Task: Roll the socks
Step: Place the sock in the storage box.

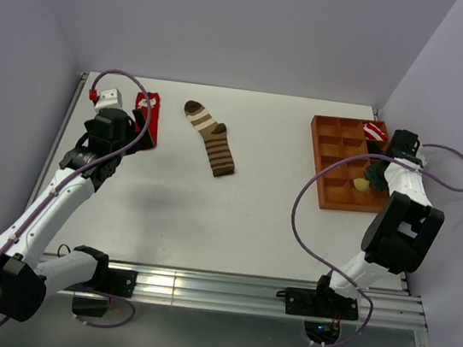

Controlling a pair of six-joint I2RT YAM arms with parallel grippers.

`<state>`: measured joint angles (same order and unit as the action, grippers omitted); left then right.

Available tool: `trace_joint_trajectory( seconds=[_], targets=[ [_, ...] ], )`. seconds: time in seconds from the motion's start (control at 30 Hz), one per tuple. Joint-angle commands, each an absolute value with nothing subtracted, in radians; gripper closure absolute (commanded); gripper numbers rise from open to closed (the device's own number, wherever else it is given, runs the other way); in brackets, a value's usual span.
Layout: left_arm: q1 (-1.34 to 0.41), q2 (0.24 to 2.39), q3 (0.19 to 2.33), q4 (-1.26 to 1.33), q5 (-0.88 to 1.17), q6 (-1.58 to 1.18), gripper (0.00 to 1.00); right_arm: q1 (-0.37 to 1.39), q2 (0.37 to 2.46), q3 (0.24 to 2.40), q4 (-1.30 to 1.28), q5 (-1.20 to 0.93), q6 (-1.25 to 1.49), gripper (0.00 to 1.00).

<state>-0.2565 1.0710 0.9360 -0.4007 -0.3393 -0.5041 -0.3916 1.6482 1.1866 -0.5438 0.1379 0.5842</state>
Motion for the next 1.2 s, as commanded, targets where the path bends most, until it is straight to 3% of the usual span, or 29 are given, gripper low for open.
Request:
trace_joint_trajectory(
  seconds=[0.0, 0.7, 1.17],
  targets=[
    [-0.252, 1.065, 0.936, -0.364, -0.345, -0.476, 0.0, -0.35, 1.672, 1.256, -0.541, 0.153, 0.54, 1.0],
    [-0.252, 1.081, 0.934, -0.357, -0.314, -0.472, 0.01, -0.351, 1.68, 1.143, -0.525, 0.244, 0.37, 1.0],
    [-0.252, 1.072, 0.934, -0.359, -0.316, -0.466, 0.02, -0.348, 1.778, 1.154, -0.511, 0.166, 0.29, 1.0]
  ],
)
